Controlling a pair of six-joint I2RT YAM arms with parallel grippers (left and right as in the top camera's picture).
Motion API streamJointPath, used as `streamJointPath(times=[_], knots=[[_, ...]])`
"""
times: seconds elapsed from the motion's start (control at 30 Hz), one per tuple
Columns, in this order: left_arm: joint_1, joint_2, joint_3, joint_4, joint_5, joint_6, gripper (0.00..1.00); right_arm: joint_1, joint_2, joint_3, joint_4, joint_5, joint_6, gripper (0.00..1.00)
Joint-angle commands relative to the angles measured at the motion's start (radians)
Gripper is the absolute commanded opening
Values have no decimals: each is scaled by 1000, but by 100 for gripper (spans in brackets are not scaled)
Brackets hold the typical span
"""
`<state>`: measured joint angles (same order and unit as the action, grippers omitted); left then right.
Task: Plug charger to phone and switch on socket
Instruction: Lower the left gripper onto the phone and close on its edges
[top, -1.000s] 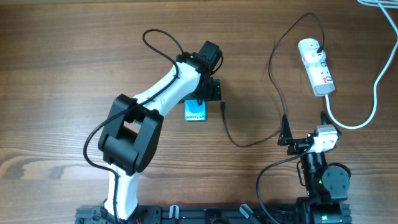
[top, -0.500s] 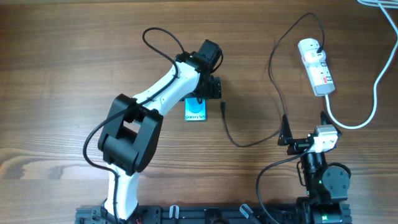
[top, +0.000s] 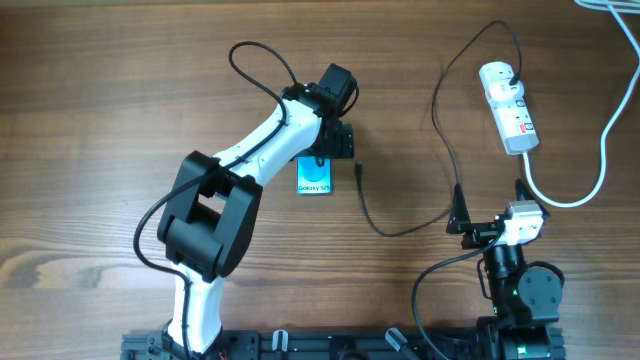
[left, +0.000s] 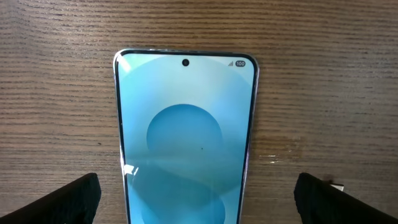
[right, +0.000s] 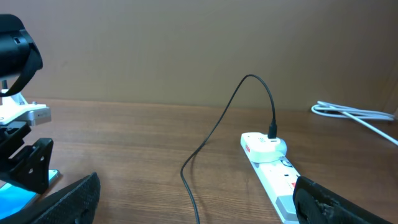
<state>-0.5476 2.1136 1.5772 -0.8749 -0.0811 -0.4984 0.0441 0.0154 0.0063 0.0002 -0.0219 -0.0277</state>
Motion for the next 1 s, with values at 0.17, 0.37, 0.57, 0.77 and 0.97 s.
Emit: streamJointPath(times=[0.17, 0.37, 0.57, 0.77, 0.97], knots=[[7, 17, -3, -4, -3, 28, 100, -6, -8, -1, 2, -9, 4, 100], [17, 34, -8, -5, 12, 27, 100, -6, -8, -1, 2, -9, 4, 100], [30, 35, -8, -3, 46, 27, 100, -6, -8, -1, 2, -9, 4, 100], [26, 61, -8, 5, 46, 27, 100, -6, -8, -1, 2, -9, 4, 100], [11, 107, -8, 4, 45, 27, 100, -6, -8, -1, 2, -9, 4, 100]])
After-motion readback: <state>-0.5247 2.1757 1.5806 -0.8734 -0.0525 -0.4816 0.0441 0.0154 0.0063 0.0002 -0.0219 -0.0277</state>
